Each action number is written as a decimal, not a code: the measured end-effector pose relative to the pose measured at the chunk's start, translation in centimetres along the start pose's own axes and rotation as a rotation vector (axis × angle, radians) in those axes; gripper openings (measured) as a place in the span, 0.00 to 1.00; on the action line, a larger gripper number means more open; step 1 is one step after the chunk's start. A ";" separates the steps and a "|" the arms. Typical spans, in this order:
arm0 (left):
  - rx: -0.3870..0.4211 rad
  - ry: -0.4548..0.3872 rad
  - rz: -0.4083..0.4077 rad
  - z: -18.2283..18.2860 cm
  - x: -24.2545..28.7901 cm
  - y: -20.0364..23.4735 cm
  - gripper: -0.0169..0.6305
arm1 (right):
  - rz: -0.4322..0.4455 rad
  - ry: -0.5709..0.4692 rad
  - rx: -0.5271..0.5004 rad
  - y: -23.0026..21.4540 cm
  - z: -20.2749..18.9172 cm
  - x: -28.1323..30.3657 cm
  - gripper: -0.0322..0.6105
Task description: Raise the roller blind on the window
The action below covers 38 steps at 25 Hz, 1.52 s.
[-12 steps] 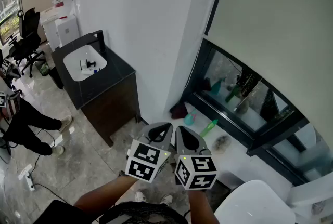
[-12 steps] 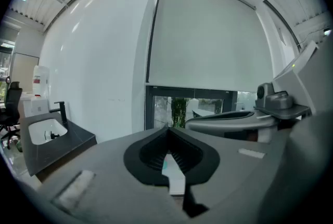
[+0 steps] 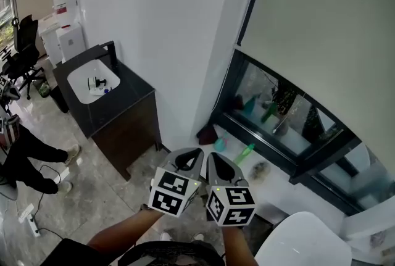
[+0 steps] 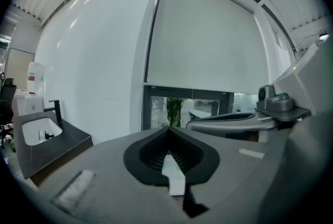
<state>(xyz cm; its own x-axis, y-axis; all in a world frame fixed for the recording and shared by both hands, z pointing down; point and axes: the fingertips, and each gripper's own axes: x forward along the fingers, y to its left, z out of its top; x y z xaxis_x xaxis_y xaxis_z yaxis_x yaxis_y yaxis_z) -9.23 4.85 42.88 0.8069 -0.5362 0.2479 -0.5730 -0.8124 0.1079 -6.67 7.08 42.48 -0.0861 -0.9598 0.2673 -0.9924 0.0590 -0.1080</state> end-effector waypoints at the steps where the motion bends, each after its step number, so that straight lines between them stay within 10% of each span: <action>1: -0.003 0.002 -0.004 0.0 0.2 0.1 0.01 | -0.003 0.000 0.003 -0.1 0.0 0.2 0.05; 21: -0.019 -0.017 0.073 4.9 15.1 4.1 0.01 | 0.089 0.000 -0.013 -11.5 4.7 11.0 0.05; 38: -0.054 -0.087 0.246 12.3 25.6 8.7 0.02 | 0.393 -0.021 -0.129 -19.6 12.7 21.3 0.05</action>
<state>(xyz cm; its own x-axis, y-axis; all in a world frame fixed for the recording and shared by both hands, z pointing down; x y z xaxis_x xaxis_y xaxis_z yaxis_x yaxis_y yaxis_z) 8.19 -18.81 38.30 0.6503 -0.7355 0.1899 -0.7584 -0.6431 0.1064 12.06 -18.02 38.14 -0.4601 -0.8626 0.2102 -0.8874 0.4546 -0.0770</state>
